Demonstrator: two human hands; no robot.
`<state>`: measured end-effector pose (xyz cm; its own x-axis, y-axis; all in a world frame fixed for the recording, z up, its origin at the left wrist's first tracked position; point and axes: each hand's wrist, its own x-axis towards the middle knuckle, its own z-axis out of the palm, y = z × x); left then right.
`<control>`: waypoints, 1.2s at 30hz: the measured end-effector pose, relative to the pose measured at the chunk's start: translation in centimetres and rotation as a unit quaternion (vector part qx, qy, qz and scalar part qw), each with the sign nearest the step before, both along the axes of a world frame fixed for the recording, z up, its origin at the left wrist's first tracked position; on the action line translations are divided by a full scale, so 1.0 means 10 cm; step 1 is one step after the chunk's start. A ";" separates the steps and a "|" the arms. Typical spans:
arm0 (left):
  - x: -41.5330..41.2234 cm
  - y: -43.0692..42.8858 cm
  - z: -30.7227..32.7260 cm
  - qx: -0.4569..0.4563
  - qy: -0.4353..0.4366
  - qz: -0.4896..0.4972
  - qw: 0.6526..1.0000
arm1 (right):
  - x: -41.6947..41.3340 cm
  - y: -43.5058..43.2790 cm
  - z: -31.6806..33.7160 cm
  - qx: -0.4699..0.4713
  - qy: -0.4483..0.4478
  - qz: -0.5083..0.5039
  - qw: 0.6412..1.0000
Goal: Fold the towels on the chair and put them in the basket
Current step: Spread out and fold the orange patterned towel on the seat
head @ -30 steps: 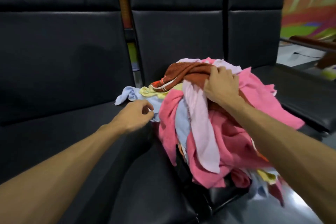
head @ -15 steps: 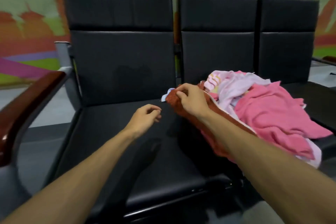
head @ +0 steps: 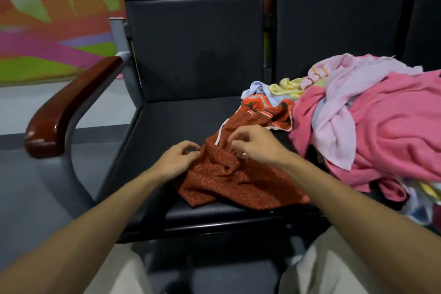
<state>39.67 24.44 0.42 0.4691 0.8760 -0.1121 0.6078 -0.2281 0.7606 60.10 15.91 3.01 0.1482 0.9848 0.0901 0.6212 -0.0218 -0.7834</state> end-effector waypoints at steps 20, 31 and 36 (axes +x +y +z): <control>0.27 -0.03 0.07 -0.135 -0.203 -0.038 0.969 | 0.00 0.49 -0.27 -0.093 0.216 -0.131 0.963; 0.30 -0.08 0.09 -0.039 -0.192 0.026 0.980 | -0.13 0.23 -0.01 0.001 0.389 -0.007 0.921; 0.28 -0.06 0.15 -0.061 -0.188 -0.030 0.980 | 0.07 0.13 -0.04 0.022 0.415 -0.092 0.905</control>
